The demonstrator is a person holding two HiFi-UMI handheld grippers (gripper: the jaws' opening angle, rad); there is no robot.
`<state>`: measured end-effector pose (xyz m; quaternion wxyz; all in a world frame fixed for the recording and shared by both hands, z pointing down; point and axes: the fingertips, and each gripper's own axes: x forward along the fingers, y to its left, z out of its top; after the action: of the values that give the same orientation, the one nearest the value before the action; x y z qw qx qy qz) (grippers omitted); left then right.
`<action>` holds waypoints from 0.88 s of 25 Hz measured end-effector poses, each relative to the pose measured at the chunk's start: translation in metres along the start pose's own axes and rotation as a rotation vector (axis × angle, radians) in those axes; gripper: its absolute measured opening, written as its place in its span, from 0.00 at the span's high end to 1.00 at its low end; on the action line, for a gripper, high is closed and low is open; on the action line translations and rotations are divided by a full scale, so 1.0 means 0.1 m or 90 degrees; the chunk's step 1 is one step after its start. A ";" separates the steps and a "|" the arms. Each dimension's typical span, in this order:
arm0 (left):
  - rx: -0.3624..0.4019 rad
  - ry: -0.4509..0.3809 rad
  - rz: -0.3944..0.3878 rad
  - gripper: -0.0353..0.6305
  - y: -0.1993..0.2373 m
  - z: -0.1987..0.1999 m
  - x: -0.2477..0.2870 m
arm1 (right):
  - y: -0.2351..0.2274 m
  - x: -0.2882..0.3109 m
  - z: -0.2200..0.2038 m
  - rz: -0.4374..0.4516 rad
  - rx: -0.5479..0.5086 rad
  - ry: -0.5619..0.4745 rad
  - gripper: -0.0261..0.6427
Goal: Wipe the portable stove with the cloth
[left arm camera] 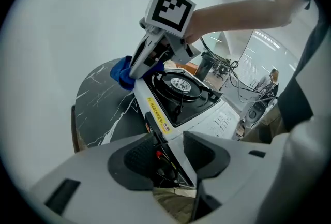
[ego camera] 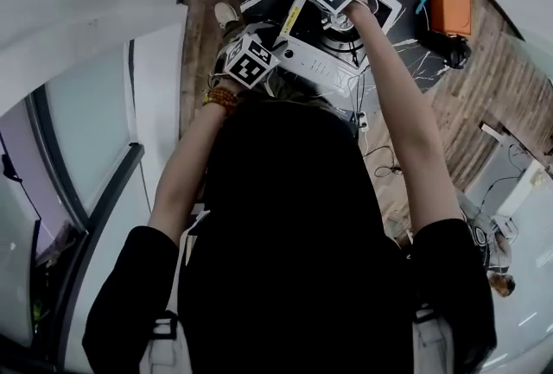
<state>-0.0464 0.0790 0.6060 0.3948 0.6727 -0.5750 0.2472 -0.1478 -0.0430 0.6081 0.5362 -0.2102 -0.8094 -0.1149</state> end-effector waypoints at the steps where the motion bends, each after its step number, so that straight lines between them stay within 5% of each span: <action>1: -0.001 0.002 -0.003 0.67 0.00 0.00 0.00 | 0.05 0.00 0.00 0.017 0.018 -0.006 0.90; 9: 0.026 0.017 0.002 0.67 0.02 0.00 0.02 | 0.87 0.07 0.06 0.135 0.085 -0.053 0.90; 13: 0.015 0.028 0.030 0.67 0.03 -0.07 -0.03 | 1.22 0.12 0.04 0.134 0.003 -0.024 0.90; 15: -0.002 0.010 0.047 0.66 0.04 -0.11 -0.13 | 1.36 0.01 0.07 0.181 0.004 -0.044 0.90; 18: -0.101 -0.107 0.032 0.62 0.09 -0.03 -0.46 | 1.41 -0.43 0.29 0.209 0.087 -0.206 0.90; 22: -0.271 -0.301 -0.082 0.60 0.11 0.24 -1.04 | 1.54 -1.36 0.25 0.193 0.140 -0.488 0.90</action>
<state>-0.0824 0.1194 0.5131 0.3969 0.6491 -0.6455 -0.0672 -0.0516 0.0741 0.4678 0.2269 -0.2960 -0.9174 0.1385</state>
